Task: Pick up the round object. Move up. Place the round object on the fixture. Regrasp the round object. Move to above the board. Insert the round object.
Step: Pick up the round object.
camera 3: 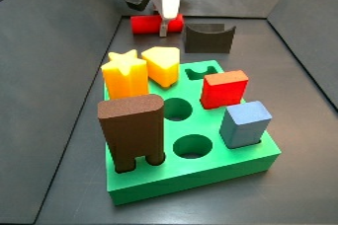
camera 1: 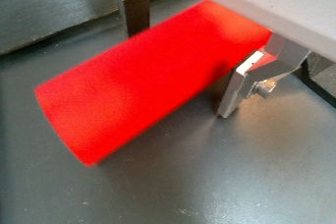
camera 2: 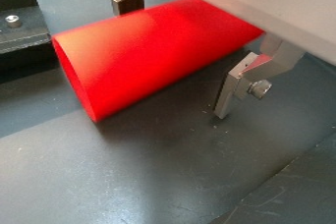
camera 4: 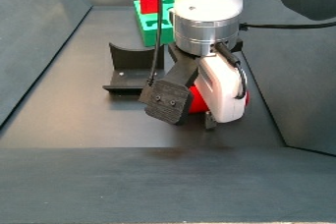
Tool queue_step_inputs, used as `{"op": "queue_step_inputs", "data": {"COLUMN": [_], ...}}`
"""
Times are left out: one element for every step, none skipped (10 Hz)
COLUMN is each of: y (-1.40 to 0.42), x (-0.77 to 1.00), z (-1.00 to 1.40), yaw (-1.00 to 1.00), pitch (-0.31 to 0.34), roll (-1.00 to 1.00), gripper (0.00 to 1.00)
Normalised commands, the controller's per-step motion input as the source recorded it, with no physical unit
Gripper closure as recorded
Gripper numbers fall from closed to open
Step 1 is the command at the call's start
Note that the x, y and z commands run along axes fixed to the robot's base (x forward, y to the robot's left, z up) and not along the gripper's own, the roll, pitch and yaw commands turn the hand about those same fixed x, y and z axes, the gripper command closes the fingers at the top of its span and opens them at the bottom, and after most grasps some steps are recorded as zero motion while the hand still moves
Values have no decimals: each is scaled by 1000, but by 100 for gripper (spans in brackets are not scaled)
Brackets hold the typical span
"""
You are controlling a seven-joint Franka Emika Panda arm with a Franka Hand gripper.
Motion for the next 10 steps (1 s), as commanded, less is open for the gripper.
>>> {"op": "queue_step_inputs", "data": {"y": [0,0,0,0,0,0,0,0,0,0], "x": [0,0,0,0,0,0,0,0,0,0], "z": [0,0,0,0,0,0,0,0,0,0], "yaw": [0,0,0,0,0,0,0,0,0,0], "pitch": [-27,0,0,0,0,0,0,0,0,0], "roll": [-14,0,0,0,0,0,0,0,0,0], "gripper": [0,0,100,100,100,100,100,100,100,100]}}
